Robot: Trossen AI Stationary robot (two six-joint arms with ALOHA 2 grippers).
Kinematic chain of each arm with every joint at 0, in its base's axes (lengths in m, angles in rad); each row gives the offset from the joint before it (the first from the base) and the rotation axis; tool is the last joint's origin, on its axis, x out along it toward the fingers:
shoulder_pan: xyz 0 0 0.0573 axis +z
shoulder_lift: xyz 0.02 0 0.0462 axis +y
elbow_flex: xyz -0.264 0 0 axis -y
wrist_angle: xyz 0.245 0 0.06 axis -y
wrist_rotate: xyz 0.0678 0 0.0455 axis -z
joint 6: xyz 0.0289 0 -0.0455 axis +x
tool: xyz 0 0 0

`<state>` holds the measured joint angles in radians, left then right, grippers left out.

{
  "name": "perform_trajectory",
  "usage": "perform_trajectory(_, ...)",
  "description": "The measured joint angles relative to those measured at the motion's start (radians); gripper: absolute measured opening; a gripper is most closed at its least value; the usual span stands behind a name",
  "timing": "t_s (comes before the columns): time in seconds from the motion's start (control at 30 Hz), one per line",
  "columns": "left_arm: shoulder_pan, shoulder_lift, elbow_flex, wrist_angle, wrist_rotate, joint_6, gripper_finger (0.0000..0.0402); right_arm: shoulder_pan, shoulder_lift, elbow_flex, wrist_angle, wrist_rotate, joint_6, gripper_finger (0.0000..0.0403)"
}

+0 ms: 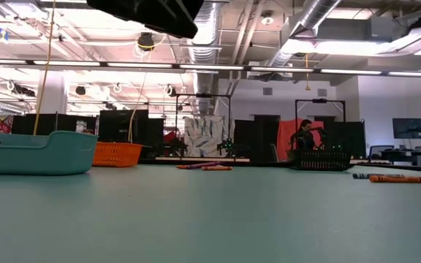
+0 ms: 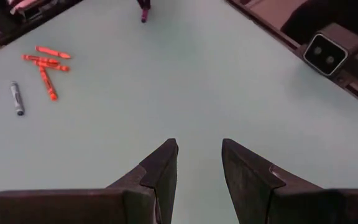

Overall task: Sort crayons
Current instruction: Put the purple crayon into the black basket

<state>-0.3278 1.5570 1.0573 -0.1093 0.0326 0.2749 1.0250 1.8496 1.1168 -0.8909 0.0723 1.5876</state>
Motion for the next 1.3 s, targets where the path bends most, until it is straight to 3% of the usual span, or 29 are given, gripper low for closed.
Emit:
perform_trajectory(0.53,-0.032,0.0,0.0,-0.004,-0.002,0.0,0.0117,-0.072,0.006,0.078,-0.065,0.002,-0.114,0.0001)
perform_trajectory(1.3,-0.032,-0.001,0.0,-0.005,-0.02,-0.017,0.0117,-0.348,0.002,0.193,-0.123,0.035,-0.619,0.0)
